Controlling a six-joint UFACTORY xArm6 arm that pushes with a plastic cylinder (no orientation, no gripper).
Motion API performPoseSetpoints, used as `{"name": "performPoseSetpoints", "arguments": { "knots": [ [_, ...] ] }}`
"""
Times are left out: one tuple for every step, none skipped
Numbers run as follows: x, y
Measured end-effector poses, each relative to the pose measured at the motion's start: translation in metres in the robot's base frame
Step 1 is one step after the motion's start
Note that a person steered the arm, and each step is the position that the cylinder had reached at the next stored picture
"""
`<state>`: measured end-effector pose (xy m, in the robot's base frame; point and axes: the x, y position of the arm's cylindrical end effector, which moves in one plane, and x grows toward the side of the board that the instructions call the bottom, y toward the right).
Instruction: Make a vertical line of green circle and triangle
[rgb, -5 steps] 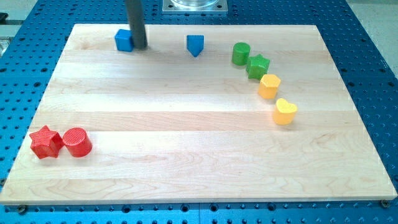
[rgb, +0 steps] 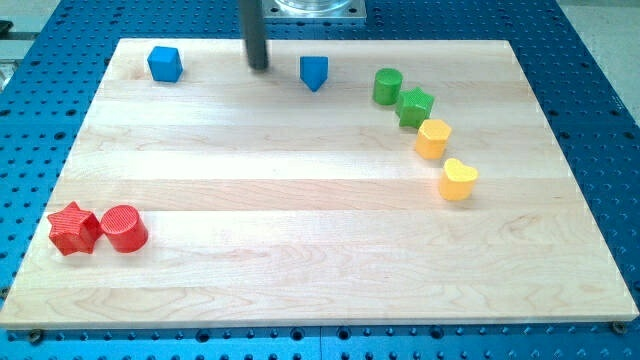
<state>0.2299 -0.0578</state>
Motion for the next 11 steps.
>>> {"name": "performPoseSetpoints", "arguments": {
  "knots": [
    [0.018, 0.058],
    [0.086, 0.075],
    [0.112, 0.128],
    [0.11, 0.196],
    [0.093, 0.183],
    [0.09, 0.114],
    [0.048, 0.11],
    [0.047, 0.14],
    [0.032, 0.178],
    [0.006, 0.178],
    [0.018, 0.154]
  ]
}}
